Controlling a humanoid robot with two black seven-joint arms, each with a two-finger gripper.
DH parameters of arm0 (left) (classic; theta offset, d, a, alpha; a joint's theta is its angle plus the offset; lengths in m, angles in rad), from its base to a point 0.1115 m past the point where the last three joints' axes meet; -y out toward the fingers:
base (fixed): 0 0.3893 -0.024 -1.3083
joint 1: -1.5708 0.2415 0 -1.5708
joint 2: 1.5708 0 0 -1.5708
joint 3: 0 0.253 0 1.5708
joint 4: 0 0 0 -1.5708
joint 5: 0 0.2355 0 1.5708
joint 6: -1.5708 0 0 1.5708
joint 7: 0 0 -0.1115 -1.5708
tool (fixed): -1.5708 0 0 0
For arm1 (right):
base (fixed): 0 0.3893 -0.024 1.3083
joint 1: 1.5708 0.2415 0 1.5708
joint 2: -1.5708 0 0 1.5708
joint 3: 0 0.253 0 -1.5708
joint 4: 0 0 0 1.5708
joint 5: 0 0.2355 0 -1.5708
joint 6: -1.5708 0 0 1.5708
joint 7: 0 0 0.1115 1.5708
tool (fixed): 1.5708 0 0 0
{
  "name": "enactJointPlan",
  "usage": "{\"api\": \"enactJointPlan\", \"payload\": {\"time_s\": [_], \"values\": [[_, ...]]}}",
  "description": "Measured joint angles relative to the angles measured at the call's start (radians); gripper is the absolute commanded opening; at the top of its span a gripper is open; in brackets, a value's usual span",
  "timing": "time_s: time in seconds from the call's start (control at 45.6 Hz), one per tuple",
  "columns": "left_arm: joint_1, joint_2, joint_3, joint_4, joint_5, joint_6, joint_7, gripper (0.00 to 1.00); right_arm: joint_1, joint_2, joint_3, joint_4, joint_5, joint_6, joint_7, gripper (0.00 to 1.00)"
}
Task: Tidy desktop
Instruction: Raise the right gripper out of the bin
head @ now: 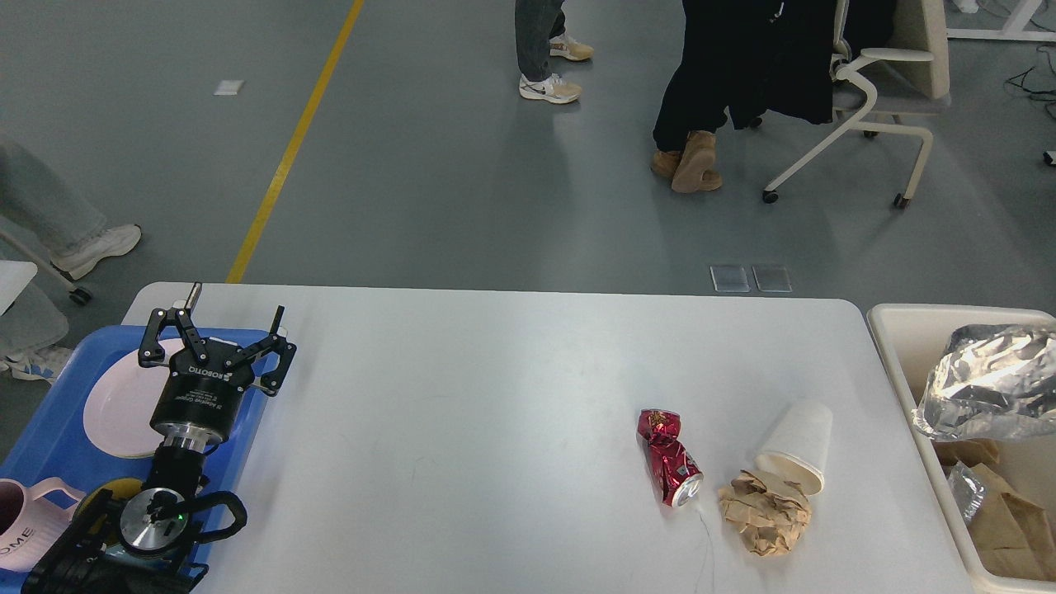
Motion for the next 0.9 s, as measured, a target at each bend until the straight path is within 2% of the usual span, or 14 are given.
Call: {"api": "enactJointPlan", "payload": {"time_s": [0.154,0.263,0.417,0.614,0.899], "values": [[0.000,0.000,0.000,0.000,0.000,0.000,0.000,0.96,-0.316,0.004,0.172,-0.259,0.001,-0.063,-0.003,0.00],[-0.001,0.000,0.001,0.000,0.000,0.000,0.000,0.96,-0.508,0.056,0.262,-0.447,0.009,-0.106,-0.014,0.00],[-0.001,0.000,0.000,0.000,0.000,0.000,0.000,0.96,-0.723,0.139,0.359,-0.632,0.010,-0.169,-0.062,0.00],[-0.001,0.000,0.000,0.000,0.000,0.000,0.000,0.96,-0.870,0.262,0.388,-0.741,0.005,-0.204,-0.085,0.00],[-0.001,0.000,0.000,0.000,0.000,0.000,0.000,0.96,-0.893,0.340,0.383,-0.753,-0.002,-0.209,-0.109,0.00]]}}
